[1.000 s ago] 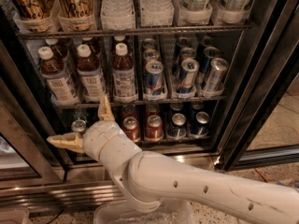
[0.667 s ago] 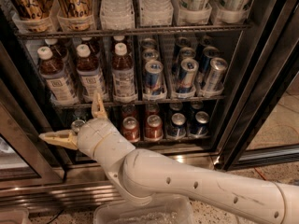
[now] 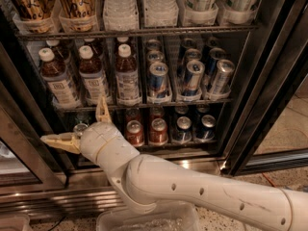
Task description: Pick blue plastic bottle from middle shelf of fridge
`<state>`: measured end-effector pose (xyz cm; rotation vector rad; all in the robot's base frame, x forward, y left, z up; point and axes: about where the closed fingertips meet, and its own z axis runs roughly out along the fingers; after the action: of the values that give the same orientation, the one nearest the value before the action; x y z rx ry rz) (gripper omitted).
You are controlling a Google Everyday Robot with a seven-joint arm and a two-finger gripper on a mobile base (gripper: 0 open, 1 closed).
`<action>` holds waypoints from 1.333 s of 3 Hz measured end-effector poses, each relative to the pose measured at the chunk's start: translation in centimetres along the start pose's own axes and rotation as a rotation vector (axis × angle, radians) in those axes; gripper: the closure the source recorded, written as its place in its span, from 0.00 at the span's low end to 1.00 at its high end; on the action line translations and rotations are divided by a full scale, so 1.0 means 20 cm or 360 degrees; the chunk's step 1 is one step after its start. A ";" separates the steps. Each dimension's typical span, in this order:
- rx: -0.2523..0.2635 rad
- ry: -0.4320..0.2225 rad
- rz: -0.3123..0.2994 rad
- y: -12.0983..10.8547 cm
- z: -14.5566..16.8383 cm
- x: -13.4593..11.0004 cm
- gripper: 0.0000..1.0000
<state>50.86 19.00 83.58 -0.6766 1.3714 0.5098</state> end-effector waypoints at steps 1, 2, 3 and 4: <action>0.0039 0.0016 0.0107 -0.02 -0.01 0.00 0.00; 0.0039 0.0016 0.0107 -0.02 -0.01 0.00 0.00; 0.0039 0.0015 0.0107 -0.02 -0.01 0.00 0.27; 0.0039 0.0015 0.0107 -0.02 -0.01 0.00 0.18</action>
Offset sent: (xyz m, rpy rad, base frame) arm 0.0012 -0.0032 0.0004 0.0415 0.0489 -0.0197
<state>50.99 18.66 83.63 -0.6153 1.4111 0.5432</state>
